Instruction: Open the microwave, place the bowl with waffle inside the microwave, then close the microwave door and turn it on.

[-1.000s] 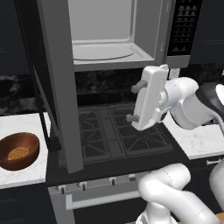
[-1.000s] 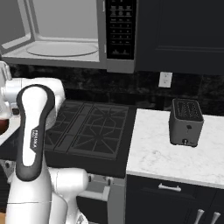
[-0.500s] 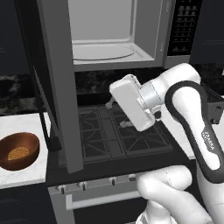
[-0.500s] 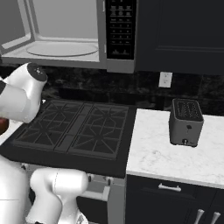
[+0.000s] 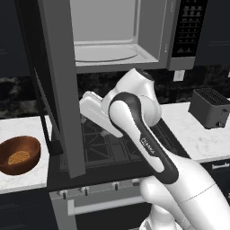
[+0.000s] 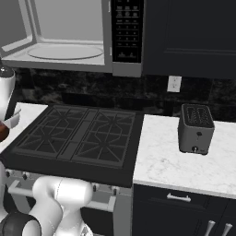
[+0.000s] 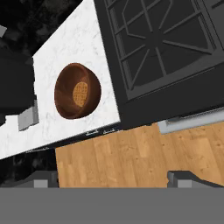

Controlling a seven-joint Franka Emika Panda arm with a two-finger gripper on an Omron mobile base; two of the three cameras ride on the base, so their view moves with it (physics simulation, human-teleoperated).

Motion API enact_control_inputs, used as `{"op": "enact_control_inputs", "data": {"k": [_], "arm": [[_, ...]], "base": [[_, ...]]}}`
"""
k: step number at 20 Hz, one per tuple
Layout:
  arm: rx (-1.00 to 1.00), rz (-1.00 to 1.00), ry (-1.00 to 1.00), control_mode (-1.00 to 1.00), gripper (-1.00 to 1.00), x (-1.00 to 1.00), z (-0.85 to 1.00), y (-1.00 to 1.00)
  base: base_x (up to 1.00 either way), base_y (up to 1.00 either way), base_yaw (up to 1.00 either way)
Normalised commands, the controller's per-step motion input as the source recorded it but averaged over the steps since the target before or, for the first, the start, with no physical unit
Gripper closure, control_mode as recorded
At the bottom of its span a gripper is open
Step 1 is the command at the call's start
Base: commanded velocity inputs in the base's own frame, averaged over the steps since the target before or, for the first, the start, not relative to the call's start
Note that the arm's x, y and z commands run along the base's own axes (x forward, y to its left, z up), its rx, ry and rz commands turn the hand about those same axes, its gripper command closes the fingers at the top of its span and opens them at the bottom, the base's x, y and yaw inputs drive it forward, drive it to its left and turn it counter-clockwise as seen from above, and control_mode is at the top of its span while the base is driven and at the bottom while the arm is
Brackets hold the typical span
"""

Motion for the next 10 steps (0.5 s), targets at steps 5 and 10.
{"op": "enact_control_inputs", "data": {"k": [5, 10], "arm": [[-0.18, 0.0, 0.11, -1.0, -1.0, 0.68, -0.41, -0.02], [-0.08, 0.0, 0.0, -1.0, -1.0, 0.3, -0.5, 0.4]], "base": [[0.0, 0.0, 0.0], [0.0, 0.0, 0.0]]}}
